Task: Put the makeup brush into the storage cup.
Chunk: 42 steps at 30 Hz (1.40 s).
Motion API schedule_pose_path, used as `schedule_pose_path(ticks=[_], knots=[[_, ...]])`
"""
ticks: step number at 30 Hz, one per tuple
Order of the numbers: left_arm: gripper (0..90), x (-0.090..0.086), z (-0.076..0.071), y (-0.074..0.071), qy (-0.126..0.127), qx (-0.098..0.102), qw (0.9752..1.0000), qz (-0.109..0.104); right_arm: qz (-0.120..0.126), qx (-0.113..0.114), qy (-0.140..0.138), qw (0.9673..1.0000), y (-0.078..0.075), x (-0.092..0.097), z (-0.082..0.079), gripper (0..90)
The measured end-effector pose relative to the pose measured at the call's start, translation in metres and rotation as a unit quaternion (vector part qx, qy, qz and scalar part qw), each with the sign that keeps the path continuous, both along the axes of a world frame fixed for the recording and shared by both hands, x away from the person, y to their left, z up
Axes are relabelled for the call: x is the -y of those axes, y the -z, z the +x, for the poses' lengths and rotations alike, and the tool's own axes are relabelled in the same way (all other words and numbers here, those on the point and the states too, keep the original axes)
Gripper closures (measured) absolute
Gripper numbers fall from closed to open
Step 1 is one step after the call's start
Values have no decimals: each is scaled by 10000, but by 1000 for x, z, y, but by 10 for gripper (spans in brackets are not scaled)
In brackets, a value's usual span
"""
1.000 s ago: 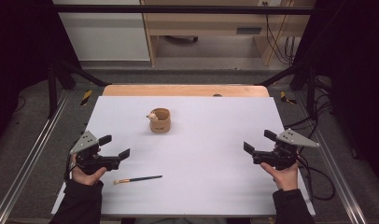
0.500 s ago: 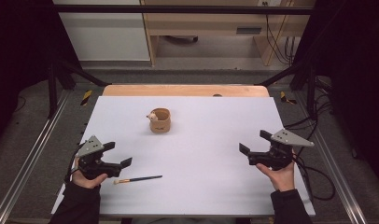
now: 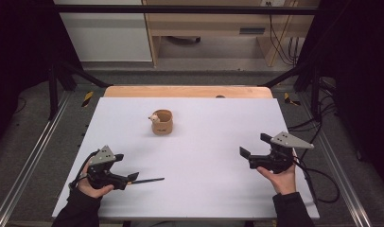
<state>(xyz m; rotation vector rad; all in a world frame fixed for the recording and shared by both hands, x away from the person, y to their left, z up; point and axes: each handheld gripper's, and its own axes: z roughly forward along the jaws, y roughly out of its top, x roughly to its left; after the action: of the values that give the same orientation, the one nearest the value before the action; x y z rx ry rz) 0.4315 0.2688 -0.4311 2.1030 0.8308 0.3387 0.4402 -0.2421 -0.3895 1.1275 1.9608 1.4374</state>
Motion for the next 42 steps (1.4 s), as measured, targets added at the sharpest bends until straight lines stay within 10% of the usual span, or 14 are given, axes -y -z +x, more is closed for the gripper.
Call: schedule_pose_path(ticks=[21,42], knots=[[313,25,0,26,755,-506,9929,768,-91,-14,6,10000,1,0,0,36],[693,30,3,32,700,-633,9878,1236,-141,-59,-5,9999,3,-1,1,36]])
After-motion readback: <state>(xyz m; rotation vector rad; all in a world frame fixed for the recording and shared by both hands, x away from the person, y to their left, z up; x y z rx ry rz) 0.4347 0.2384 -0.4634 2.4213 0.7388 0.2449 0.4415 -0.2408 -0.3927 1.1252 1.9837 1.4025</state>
